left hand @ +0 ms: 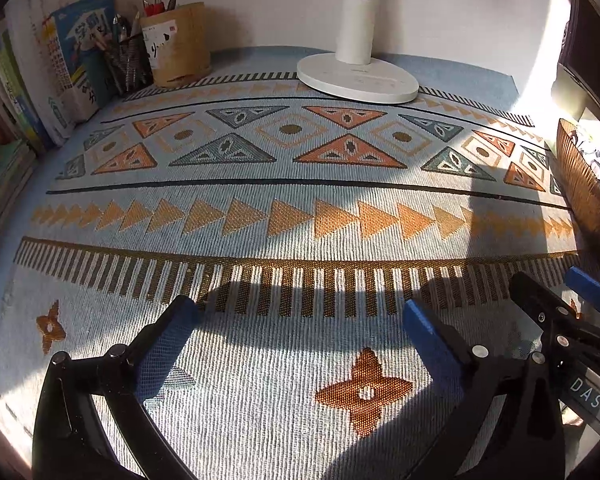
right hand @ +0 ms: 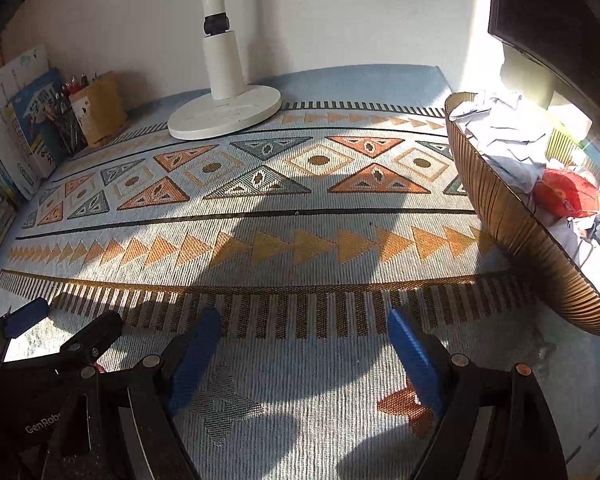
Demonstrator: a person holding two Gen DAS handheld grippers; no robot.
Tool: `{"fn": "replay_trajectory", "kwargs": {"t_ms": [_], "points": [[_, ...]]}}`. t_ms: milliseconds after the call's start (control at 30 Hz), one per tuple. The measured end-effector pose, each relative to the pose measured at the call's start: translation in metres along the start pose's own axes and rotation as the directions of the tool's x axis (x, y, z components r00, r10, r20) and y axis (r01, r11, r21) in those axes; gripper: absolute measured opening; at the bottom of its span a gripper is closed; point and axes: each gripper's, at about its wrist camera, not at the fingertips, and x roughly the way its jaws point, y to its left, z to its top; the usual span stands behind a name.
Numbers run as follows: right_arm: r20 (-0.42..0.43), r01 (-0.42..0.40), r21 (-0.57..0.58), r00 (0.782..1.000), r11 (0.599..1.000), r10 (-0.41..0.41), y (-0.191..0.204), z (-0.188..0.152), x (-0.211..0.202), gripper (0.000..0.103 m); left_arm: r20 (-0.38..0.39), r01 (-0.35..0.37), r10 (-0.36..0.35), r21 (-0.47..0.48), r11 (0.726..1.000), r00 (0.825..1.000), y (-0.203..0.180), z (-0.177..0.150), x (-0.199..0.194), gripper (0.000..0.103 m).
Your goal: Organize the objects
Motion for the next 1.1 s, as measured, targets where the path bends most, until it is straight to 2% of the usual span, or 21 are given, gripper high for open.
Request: {"fn": "replay_trajectory", "kwargs": {"t_ms": [133,200,267,500,600,1100], "points": [[-0.012,0.028,-0.006,1.0,1.0,-0.028,0.002,0.0,0.002,0.089,-0.002,0.002,-0.002,-0.002,1.0,1.0,0.001,0.001,0.001,0.103],[-0.024,0.038,0.008,0.999,0.999,-0.037,-0.001,0.001,0.004,0.094,0.001,0.004,-0.004,-0.003,1.0,1.0,0.002,0.002,0.001,0.103],[-0.047,0.063,0.023,0.997,0.998,-0.062,-0.005,0.002,0.007,0.103,0.005,0.004,-0.004,-0.002,1.0,1.0,0.002,0.002,0.0,0.103],[-0.036,0.036,0.007,0.999,0.999,-0.036,-0.008,-0.001,0.0,0.103,0.018,-0.004,0.004,0.016,1.0,1.0,-0.001,0.0,-0.002,0.103],[0.013,0.049,0.018,0.999,0.999,-0.049,-0.005,-0.006,-0.003,0.103,0.017,0.009,-0.009,0.01,1.0,1.0,0.001,0.001,-0.001,0.103],[0.011,0.047,0.02,0.999,0.999,-0.047,-0.005,-0.004,-0.003,0.103,0.018,0.009,-0.009,0.01,1.0,1.0,0.001,0.0,0.0,0.103]]}}
